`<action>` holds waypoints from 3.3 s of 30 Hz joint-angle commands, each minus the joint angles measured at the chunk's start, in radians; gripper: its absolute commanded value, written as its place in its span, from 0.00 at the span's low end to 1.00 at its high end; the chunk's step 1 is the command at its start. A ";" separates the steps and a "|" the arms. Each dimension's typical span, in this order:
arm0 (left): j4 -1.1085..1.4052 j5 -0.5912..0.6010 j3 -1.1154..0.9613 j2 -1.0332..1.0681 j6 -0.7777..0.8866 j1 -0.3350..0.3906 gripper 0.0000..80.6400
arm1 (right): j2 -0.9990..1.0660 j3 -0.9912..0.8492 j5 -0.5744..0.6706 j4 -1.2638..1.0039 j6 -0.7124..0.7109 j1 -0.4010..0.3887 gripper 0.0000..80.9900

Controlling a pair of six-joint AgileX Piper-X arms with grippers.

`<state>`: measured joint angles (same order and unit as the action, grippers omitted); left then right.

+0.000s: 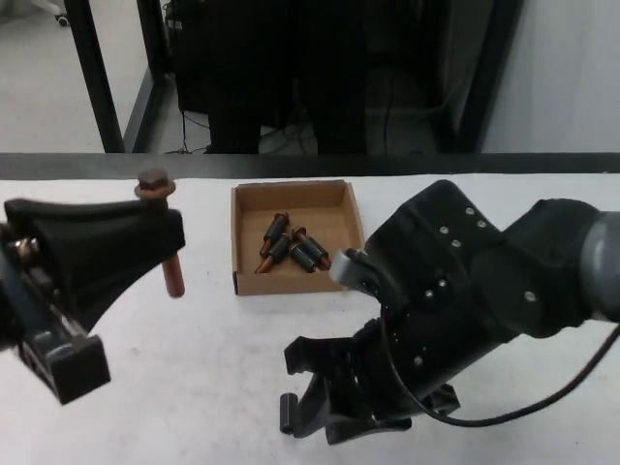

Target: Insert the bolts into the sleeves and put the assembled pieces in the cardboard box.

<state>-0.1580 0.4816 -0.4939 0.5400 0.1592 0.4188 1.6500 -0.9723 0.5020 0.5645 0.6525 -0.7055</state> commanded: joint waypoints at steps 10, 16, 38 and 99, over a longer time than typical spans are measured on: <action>0.095 -0.009 0.060 -0.039 0.088 0.003 0.01 | 0.187 -0.271 -0.122 0.289 -0.202 -0.002 0.46; 0.095 -0.009 0.060 -0.039 0.088 0.003 0.01 | 0.234 -0.352 -0.169 0.322 -0.182 -0.002 0.46; 0.095 -0.009 0.060 -0.039 0.088 0.003 0.01 | 0.374 -0.418 -0.228 0.319 -0.109 -0.056 0.46; 0.346 0.066 0.311 -0.031 0.132 0.003 0.01 | -0.449 0.372 -0.790 -0.613 -0.255 -0.500 0.00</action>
<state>0.1320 0.5381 -0.2160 0.5115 0.2834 0.4188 1.2221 -0.6338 -0.2617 0.0346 0.4051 -1.1788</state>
